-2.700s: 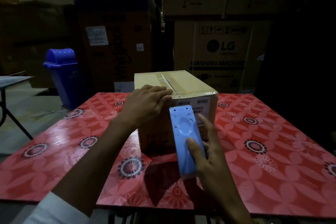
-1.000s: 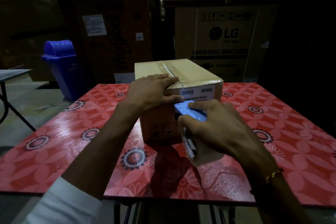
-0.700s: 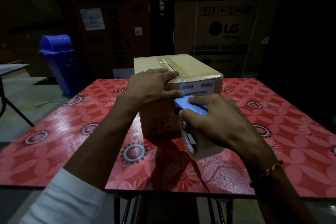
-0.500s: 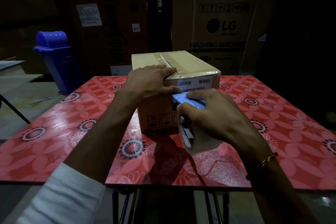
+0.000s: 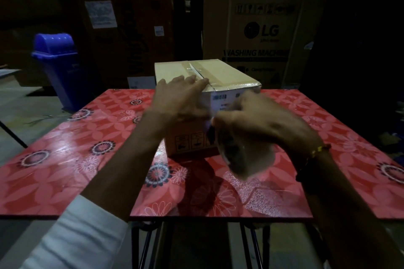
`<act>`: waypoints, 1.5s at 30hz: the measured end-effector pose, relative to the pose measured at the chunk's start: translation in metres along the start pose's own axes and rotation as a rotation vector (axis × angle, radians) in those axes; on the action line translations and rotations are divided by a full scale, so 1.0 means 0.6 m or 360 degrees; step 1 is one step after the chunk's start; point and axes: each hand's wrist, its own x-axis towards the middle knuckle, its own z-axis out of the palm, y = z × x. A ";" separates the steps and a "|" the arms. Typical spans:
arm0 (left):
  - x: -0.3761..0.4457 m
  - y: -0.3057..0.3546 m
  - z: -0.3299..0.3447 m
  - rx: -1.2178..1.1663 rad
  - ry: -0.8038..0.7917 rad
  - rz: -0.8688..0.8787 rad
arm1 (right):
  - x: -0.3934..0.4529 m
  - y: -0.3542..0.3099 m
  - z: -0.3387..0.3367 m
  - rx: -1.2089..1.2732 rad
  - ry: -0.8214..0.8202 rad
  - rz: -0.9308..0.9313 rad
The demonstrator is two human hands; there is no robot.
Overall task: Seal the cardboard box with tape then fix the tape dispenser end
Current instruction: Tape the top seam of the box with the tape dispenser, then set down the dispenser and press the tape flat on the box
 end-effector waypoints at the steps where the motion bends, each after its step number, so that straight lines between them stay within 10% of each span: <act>1: -0.004 0.001 0.007 0.0036 0.0027 -0.0003 | 0.004 0.004 0.018 -0.0020 -0.0071 0.0042; 30: 0.003 -0.024 0.033 0.0027 0.0356 -0.0084 | -0.086 0.255 0.015 0.2307 0.0091 0.0723; 45: -0.014 0.009 0.079 -0.0025 0.0716 -0.0206 | -0.038 0.313 -0.053 0.1506 0.0026 0.0683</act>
